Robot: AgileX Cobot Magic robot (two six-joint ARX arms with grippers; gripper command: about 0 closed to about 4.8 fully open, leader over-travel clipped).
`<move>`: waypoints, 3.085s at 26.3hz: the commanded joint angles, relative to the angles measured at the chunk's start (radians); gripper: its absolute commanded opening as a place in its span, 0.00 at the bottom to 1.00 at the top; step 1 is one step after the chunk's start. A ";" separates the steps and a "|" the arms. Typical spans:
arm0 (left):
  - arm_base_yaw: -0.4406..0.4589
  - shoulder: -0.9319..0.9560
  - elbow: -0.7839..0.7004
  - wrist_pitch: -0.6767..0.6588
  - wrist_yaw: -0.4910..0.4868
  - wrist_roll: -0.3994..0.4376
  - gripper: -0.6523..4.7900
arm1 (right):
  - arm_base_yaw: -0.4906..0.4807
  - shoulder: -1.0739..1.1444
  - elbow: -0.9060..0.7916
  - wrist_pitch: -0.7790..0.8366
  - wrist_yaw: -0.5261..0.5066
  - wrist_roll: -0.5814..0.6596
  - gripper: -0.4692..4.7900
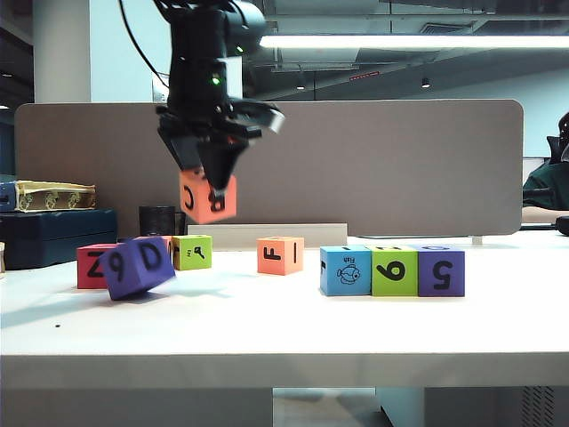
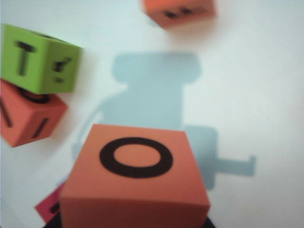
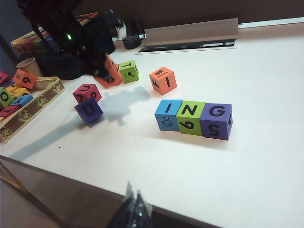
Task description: Select the appropriate blocks from the scattered letter blocks on the table and arrange them in a row to spell out "TURING".
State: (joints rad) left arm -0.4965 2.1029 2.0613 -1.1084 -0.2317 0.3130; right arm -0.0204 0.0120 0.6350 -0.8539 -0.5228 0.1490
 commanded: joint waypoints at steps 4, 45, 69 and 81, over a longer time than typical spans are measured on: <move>0.105 -0.006 0.055 0.099 0.008 -0.051 0.51 | 0.000 -0.011 0.003 0.013 0.001 0.000 0.09; 0.183 0.019 -0.219 -0.115 0.277 -0.240 0.91 | 0.000 -0.010 0.003 -0.024 -0.010 0.000 0.09; 0.100 0.019 -0.233 0.040 0.513 -0.391 0.56 | 0.002 -0.010 0.003 -0.062 -0.082 0.000 0.09; -0.043 0.019 -0.233 0.217 0.347 -0.682 0.56 | 0.002 -0.010 0.003 -0.063 -0.082 0.000 0.09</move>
State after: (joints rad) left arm -0.5404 2.1284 1.8248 -0.8974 0.1371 -0.3275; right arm -0.0193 0.0120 0.6350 -0.9253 -0.6025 0.1493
